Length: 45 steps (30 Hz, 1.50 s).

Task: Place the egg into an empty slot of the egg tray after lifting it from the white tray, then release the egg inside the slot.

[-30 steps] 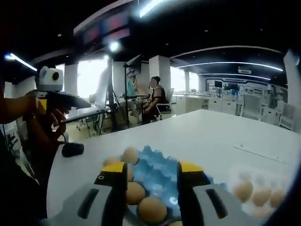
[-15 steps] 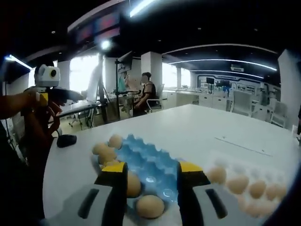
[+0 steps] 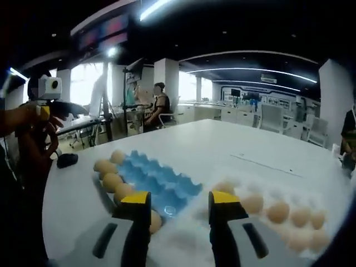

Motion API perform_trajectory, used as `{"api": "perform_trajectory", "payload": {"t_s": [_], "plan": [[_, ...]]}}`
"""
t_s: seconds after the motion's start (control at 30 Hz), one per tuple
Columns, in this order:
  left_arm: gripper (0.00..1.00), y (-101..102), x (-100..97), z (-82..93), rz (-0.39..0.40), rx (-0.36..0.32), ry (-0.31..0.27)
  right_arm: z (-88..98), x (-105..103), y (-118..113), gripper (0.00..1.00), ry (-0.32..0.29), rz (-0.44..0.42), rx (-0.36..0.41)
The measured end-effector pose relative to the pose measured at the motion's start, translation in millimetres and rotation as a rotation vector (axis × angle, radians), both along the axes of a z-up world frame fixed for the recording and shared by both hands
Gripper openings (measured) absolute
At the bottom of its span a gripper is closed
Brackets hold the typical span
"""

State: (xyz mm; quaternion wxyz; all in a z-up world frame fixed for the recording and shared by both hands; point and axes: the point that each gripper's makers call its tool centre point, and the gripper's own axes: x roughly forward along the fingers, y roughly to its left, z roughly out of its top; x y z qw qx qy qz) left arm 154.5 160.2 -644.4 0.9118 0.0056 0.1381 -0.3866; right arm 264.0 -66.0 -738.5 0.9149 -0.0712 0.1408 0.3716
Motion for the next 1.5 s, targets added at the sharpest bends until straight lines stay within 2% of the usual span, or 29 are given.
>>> {"api": "perform_trajectory", "payload": {"t_s": [0.37, 0.57, 0.7, 0.77, 0.8, 0.97, 1.0, 1.07, 1.23, 1.5], "plan": [[0.75, -2.2, 1.1, 0.7, -0.002, 0.001, 0.001, -12.2, 12.4, -44.9, 0.41, 0.019, -0.105, -0.032], [0.75, -4.9, 1.8, -0.5, -0.008, 0.004, 0.005, -22.6, 24.7, -68.0, 0.39, 0.04, -0.193, -0.037], [0.75, -4.5, 3.0, -0.8, -0.006, 0.004, 0.006, -26.5, 28.9, -68.8, 0.38, 0.053, -0.2, -0.041], [0.75, -4.6, 3.3, -1.1, -0.007, 0.006, 0.007, -29.0, 29.3, -67.1, 0.37, 0.054, -0.193, -0.058], [0.75, -5.0, 3.7, -1.4, -0.007, 0.006, 0.008, -34.6, 30.0, -67.7, 0.36, 0.062, -0.189, -0.093], [0.75, -5.9, 4.4, -1.5, -0.006, 0.006, 0.008, -33.8, 35.6, -75.1, 0.26, 0.062, -0.219, -0.076], [0.75, -5.9, 4.8, -1.8, -0.005, 0.007, 0.009, -33.7, 35.5, -73.3, 0.26, 0.066, -0.208, -0.062], [0.74, -6.3, 5.2, -2.5, -0.005, 0.009, 0.01, -35.9, 33.5, -72.1, 0.27, 0.051, -0.195, -0.116], [0.74, -11.1, 7.6, -2.4, -0.011, 0.006, 0.01, -40.1, 33.5, -70.5, 0.27, 0.047, -0.187, -0.162], [0.74, -13.3, 9.4, -0.7, -0.013, 0.003, 0.007, -37.2, 32.3, -71.0, 0.25, 0.018, -0.169, -0.188]]}}
